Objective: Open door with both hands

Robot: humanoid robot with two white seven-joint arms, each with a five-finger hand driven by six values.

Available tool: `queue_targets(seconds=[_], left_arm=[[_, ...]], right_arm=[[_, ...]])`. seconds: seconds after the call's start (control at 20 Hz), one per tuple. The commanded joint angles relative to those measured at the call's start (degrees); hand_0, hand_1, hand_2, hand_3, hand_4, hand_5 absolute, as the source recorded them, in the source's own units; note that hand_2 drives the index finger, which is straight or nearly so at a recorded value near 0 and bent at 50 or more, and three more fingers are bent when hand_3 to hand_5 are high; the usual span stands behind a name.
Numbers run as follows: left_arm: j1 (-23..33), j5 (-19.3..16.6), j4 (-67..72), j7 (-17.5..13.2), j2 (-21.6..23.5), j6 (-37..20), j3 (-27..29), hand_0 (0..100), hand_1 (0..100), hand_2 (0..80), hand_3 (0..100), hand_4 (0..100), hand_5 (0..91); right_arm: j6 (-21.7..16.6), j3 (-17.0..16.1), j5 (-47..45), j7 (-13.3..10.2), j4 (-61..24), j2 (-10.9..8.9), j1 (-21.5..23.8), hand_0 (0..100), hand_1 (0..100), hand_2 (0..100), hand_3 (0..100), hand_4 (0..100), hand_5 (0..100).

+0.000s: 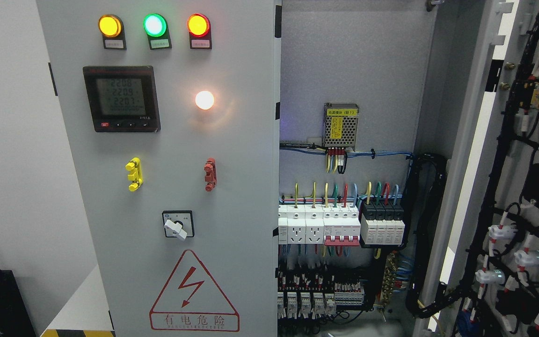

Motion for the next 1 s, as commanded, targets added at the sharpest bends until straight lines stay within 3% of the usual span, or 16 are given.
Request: queue_targets(seconds=[0.0,0.95], left_arm=[[1.06,-0.05,-0.07,0.09,-0.02,-0.01,0.03,0,0,0.0,0,0,0.0],[1.06,0.04,-0.07,0.09,-0.02,-0.01,0.03,0,0,0.0,0,0,0.0]], right_arm=[[1.14,0.26,0.00,-0.02,2.40,4.01,-4.28,39,0,0,0,0,0],[4.31,0.00,-0.18,0.16,15.49,4.10,-18.69,39,0,0,0,0,0]])
